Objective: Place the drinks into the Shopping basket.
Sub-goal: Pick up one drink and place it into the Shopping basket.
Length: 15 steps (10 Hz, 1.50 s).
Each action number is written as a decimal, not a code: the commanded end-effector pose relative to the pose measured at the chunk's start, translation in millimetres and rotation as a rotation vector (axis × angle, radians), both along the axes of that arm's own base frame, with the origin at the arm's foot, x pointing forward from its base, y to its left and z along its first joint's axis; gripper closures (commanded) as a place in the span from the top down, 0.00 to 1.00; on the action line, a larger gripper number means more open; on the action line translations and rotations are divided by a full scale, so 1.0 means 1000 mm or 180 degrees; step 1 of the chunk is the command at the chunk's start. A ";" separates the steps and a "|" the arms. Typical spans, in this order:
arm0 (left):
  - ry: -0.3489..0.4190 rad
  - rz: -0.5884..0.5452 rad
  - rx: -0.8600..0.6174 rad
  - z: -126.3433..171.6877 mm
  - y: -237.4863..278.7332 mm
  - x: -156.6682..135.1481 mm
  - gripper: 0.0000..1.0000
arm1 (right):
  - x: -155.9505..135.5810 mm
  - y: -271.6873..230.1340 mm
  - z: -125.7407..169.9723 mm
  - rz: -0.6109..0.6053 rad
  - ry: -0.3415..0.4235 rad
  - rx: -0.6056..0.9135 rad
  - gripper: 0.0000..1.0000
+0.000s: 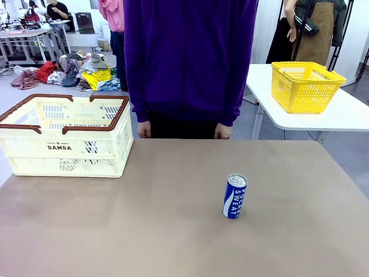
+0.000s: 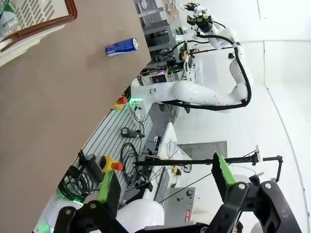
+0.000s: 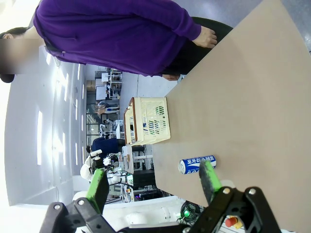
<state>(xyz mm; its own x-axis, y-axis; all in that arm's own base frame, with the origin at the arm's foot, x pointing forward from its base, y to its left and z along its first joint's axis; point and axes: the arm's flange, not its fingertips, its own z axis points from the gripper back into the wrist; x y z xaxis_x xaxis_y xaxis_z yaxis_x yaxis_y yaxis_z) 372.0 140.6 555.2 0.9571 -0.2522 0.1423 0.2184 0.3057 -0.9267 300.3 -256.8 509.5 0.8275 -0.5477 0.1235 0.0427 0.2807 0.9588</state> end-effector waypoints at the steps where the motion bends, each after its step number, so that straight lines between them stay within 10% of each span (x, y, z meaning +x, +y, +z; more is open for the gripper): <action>1: -0.0039 -0.0058 -0.0002 -0.006 -0.003 -0.002 1.00 | 0.001 0.000 0.001 0.0021 -0.0095 0.0009 1.00; 13: 0.0016 -0.0026 -0.0005 -0.003 -0.003 0.002 1.00 | 0.001 0.000 0.001 0.0021 -0.0095 0.0009 1.00; 15: 0.0029 -0.0300 0.0424 0.037 -0.072 0.003 1.00 | 0.001 0.000 0.001 0.0021 -0.0095 0.0009 1.00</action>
